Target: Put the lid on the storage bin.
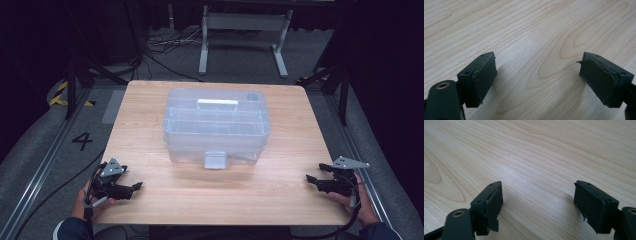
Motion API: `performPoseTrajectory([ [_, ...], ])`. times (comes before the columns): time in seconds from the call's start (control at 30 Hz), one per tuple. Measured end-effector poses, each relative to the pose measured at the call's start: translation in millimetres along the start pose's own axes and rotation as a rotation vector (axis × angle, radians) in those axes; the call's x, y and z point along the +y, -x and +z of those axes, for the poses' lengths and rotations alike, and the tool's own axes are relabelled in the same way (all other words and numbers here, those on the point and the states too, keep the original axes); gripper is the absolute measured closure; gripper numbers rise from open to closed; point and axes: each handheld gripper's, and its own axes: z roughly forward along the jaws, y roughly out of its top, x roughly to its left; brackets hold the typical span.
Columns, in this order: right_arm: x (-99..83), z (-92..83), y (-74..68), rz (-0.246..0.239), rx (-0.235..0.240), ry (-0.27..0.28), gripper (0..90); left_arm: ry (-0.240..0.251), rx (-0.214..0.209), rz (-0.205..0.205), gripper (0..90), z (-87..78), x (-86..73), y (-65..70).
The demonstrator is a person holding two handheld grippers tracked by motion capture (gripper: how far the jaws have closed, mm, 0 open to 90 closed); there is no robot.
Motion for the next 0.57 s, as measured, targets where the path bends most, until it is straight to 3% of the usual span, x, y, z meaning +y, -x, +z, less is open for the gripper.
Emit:
performPoseTrajectory([
  [0.57, 0.0, 0.0, -0.1, 0.000, 0.000, 0.000, 23.5, 0.002, 0.001, -0.002, 14.1, 0.7, 0.4, 0.0],
])
